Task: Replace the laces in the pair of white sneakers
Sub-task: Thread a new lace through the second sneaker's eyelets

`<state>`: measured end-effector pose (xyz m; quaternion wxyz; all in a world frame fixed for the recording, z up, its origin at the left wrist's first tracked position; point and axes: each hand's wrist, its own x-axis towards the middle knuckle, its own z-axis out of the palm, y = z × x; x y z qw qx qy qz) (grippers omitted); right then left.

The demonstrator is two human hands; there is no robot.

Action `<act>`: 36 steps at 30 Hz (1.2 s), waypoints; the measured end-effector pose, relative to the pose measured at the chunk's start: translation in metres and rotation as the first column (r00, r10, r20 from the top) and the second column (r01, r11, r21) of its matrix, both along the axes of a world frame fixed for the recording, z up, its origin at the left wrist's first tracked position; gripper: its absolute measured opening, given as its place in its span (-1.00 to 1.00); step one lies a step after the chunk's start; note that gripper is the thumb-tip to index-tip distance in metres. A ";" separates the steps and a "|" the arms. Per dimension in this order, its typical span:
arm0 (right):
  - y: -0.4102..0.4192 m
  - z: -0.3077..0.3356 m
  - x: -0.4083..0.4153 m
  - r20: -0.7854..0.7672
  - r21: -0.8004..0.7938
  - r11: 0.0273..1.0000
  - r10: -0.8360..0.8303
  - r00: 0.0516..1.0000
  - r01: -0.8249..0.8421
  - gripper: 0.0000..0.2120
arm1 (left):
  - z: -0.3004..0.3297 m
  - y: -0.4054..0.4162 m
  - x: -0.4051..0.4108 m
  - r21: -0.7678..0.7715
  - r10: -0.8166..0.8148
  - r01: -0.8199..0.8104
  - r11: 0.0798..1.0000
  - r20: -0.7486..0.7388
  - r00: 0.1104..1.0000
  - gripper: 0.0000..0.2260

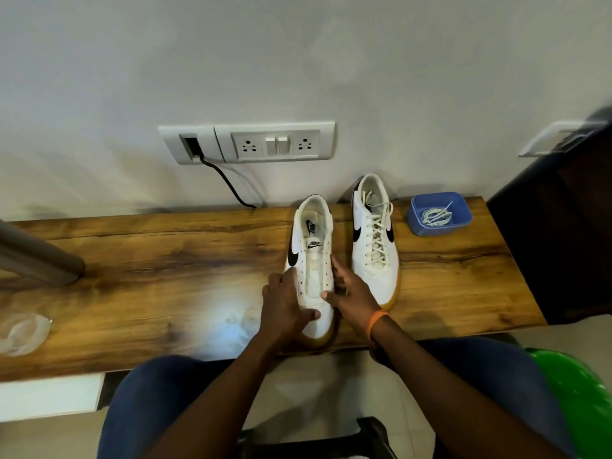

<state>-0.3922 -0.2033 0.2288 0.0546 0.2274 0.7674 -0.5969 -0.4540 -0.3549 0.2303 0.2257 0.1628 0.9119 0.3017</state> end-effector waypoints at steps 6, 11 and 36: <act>0.051 0.043 -0.021 -0.166 0.145 0.933 -0.305 0.938 0.330 -0.84 | 0.000 -0.003 -0.004 0.043 0.009 -0.008 0.999 -0.008 1.000 -0.14; 0.176 0.061 -0.044 -0.152 0.586 0.685 -0.432 0.889 0.433 -0.83 | -0.002 0.000 -0.004 0.067 0.035 -0.034 0.997 -0.018 0.999 -0.11; 0.231 0.097 -0.036 -0.229 0.610 0.679 -0.344 0.911 0.410 -0.95 | 0.004 0.000 -0.017 0.087 0.073 -0.079 0.993 0.077 0.994 -0.24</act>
